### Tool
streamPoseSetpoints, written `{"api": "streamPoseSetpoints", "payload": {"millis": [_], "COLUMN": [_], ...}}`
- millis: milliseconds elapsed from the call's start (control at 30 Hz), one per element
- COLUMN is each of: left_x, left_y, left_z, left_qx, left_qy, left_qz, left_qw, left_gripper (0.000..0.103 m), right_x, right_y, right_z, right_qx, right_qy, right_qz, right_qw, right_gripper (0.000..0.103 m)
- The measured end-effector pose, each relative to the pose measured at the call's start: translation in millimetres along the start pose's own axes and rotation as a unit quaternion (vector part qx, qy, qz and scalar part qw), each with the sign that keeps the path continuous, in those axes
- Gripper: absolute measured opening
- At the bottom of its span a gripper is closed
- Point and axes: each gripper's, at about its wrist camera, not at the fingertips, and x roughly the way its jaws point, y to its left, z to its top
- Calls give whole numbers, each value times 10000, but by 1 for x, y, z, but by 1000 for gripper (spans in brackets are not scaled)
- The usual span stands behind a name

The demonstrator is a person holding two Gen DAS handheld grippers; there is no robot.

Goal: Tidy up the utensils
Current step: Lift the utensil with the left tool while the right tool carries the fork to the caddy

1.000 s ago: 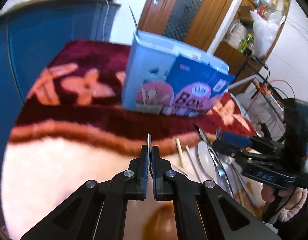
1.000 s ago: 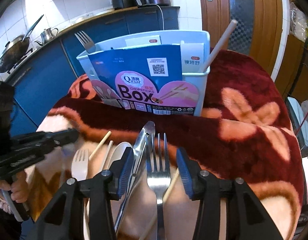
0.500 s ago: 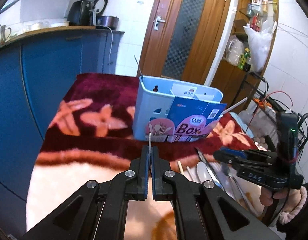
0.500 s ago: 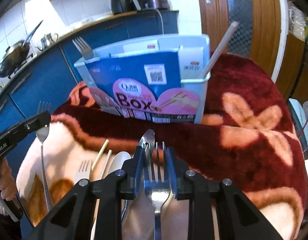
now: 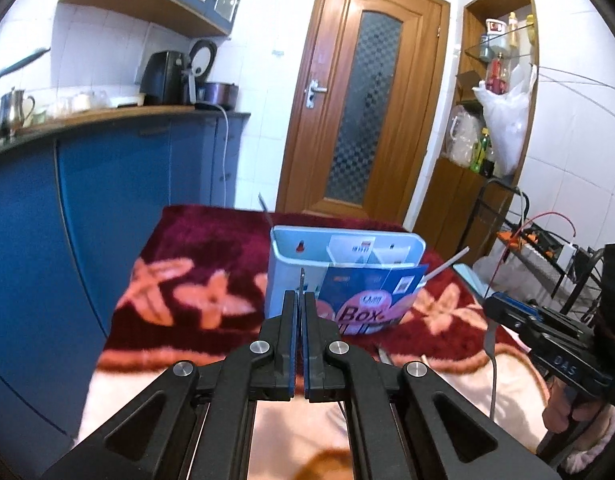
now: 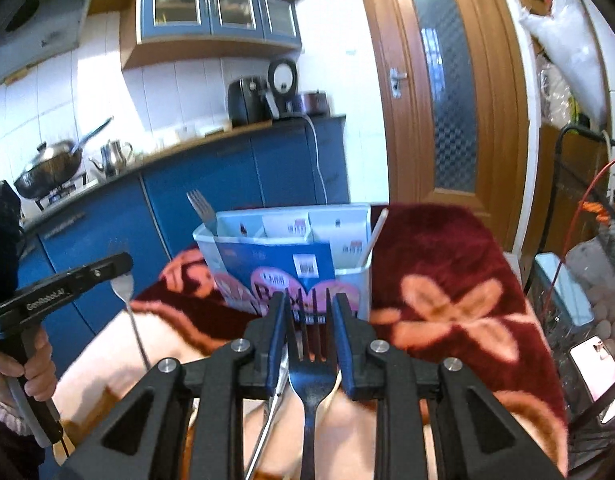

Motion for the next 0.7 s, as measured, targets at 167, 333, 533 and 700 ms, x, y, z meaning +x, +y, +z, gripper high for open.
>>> {"api": "streamPoseSetpoints", "payload": {"millis": [167, 333, 533, 700], "left_x": [-8, -16, -22, -23], "left_y": [-6, -12, -19, -26], "left_z": [11, 24, 48, 75], "left_qx": [60, 122, 234, 452], "left_qy": [-175, -370, -640, -1000], "left_qz": [-7, 21, 121, 359], "left_qw": [9998, 9992, 9976, 9933], "left_gripper": [1, 1, 1, 1], "right_x": [-15, -26, -27, -26], "right_y": [2, 3, 7, 10], "right_z": [8, 20, 36, 51], "right_qx": [26, 30, -46, -139], "right_qy": [-327, -594, -769, -866], "right_qz": [-40, -60, -142, -195], "right_qw": [9995, 9982, 9969, 9960], "right_gripper": [25, 25, 24, 23]}}
